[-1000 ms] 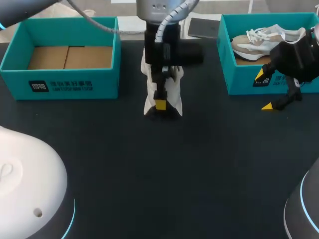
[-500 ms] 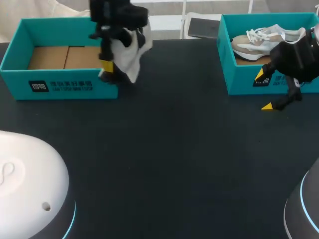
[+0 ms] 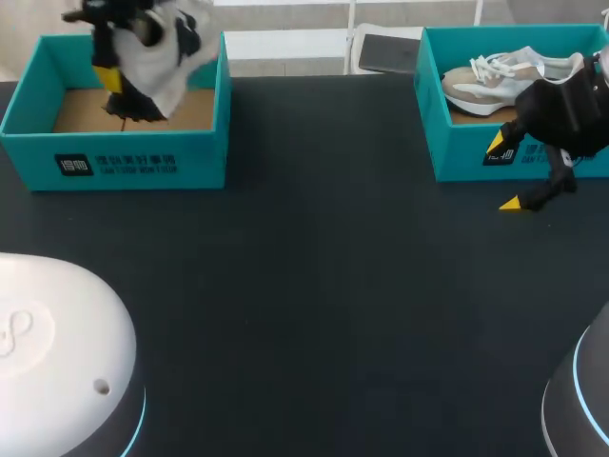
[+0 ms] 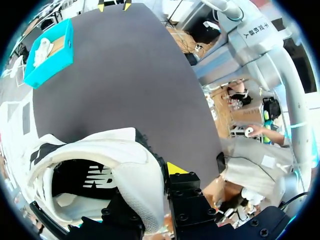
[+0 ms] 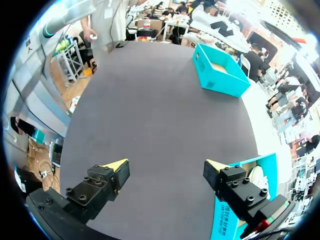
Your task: Take the shoe out of the shoebox, open the shoe tongue, remove and reinsert the insole, then place the shoe into the shoebox
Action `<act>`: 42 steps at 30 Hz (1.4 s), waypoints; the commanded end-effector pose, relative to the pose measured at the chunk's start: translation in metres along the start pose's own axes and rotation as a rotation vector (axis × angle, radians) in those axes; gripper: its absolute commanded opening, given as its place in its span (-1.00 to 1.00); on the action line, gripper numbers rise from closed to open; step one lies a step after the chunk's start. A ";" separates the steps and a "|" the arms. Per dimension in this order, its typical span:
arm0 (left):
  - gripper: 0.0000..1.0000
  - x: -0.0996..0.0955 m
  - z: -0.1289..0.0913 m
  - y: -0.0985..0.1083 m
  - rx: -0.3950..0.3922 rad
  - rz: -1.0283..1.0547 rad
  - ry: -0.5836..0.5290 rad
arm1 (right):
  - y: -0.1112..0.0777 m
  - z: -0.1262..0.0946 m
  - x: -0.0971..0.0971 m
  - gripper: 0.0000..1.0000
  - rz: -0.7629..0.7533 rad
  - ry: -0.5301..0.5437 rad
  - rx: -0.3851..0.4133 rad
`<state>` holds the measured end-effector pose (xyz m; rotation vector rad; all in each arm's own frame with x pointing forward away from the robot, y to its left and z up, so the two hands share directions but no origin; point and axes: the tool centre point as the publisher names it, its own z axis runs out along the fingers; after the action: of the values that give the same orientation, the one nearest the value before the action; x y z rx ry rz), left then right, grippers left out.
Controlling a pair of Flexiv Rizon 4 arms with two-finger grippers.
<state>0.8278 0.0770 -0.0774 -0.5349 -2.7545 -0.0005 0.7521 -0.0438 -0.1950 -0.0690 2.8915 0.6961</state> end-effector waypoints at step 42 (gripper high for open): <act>-1.00 -0.025 -0.012 0.193 0.037 -0.108 0.025 | 0.001 0.001 -0.001 1.00 0.001 0.000 0.005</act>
<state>0.9040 0.2364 -0.0862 -0.3767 -2.7866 -0.0043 0.7521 -0.0439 -0.1951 -0.0688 2.8914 0.6961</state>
